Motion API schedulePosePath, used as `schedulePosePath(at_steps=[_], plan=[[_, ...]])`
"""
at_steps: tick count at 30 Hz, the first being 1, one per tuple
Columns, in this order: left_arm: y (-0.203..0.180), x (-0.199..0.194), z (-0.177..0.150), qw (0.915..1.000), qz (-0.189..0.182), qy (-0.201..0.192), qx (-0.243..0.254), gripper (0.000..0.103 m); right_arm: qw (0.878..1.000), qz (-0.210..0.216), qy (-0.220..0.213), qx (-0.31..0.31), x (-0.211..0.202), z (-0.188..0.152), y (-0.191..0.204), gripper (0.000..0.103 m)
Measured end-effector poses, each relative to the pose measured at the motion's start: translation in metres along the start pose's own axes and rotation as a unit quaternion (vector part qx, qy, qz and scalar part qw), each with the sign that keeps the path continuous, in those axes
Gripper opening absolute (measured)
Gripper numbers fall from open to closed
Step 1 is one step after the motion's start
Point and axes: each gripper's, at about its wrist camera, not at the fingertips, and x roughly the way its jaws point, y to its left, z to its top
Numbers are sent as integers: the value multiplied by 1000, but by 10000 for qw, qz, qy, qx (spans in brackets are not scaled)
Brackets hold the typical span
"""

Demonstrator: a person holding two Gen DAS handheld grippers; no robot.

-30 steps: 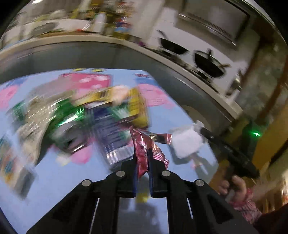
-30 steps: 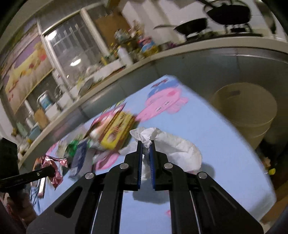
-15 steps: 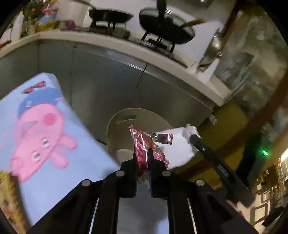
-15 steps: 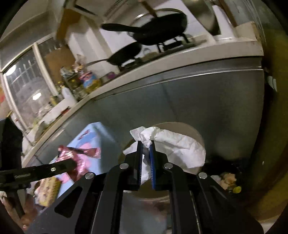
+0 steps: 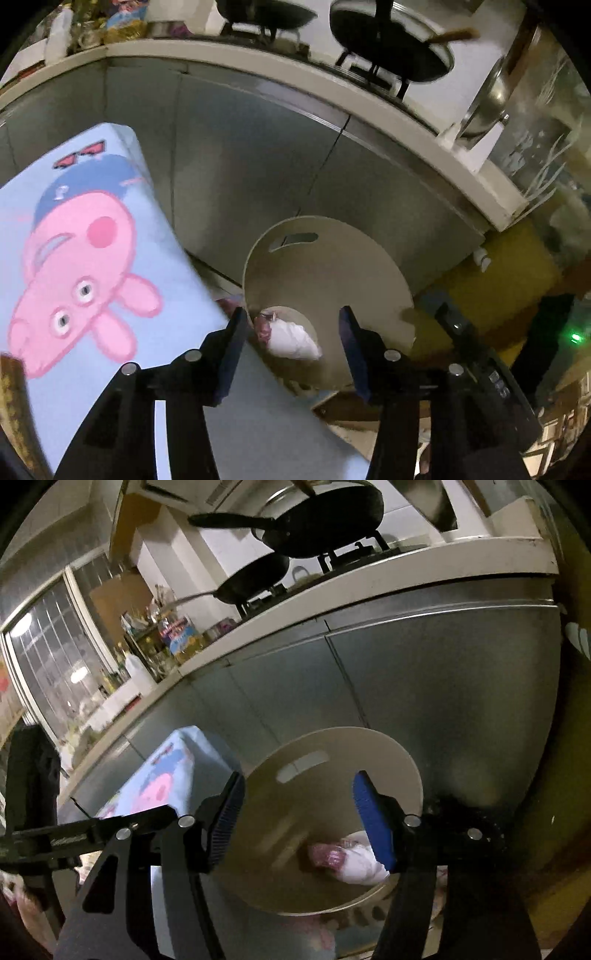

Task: Collect trash
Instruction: 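Carry tissue and red wrapper to the beige wastebasket and open both tools, then grasp the yellow box with the right tool while the left tool grasps the blue carton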

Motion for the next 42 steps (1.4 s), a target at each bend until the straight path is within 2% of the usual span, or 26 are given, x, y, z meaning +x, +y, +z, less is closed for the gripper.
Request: schedulePosePath(at_steps=[3, 5, 8, 11, 14, 17, 21, 26, 28, 29, 30, 34, 37, 40, 41, 42], plan=[[8, -37, -22, 9997, -148, -180, 61, 51, 9998, 180, -21, -37, -13, -3, 17, 59], [18, -66, -49, 9992, -212, -285, 168, 51, 9996, 277, 22, -97, -20, -8, 28, 58], [33, -103, -95, 9989, -262, -224, 304, 51, 9982, 502, 248, -199, -26, -21, 53, 56], [42, -137, -143, 9992, -21, -146, 380, 51, 9944, 808, 552, -411, -28, -45, 91, 56], [64, -169, -183, 9991, 342, -126, 218, 51, 9867, 1150, 1005, -556, -18, -72, 132, 60], [87, -195, -206, 9977, 610, -221, -170, 51, 9763, 1452, 1479, -628, -1, -105, 182, 77], [120, -225, -228, 9916, 1028, -517, -591, 53, 9633, 1687, 1921, -823, 26, -140, 248, 84], [145, -238, -236, 9853, 1190, -672, -1023, 57, 9605, 1383, 2305, -719, 67, -159, 288, 86], [143, -236, -233, 9843, 1222, -705, -1061, 61, 9626, 1298, 2268, -715, 72, -161, 295, 83], [143, -235, -230, 9836, 1266, -739, -1045, 65, 9604, 1320, 2320, -803, 73, -162, 298, 67], [145, -234, -229, 9832, 1301, -760, -1026, 67, 9580, 1367, 2382, -830, 74, -163, 299, 62], [146, -224, -220, 9814, 1447, -785, -991, 69, 9642, 1194, 2069, -1151, 49, -155, 291, 59], [151, -214, -212, 9781, 1536, -817, -1143, 69, 9706, 1000, 1664, -1420, 17, -147, 273, 59], [155, -202, -205, 9746, 1723, -806, -1184, 68, 9709, 753, 1428, -1768, -10, -148, 254, 59], [156, -200, -205, 9734, 1793, -790, -1191, 63, 9701, 671, 1385, -1878, -16, -151, 249, 59], [158, -195, -203, 9715, 1902, -763, -1194, 63, 9690, 589, 1356, -1978, -21, -154, 244, 59]])
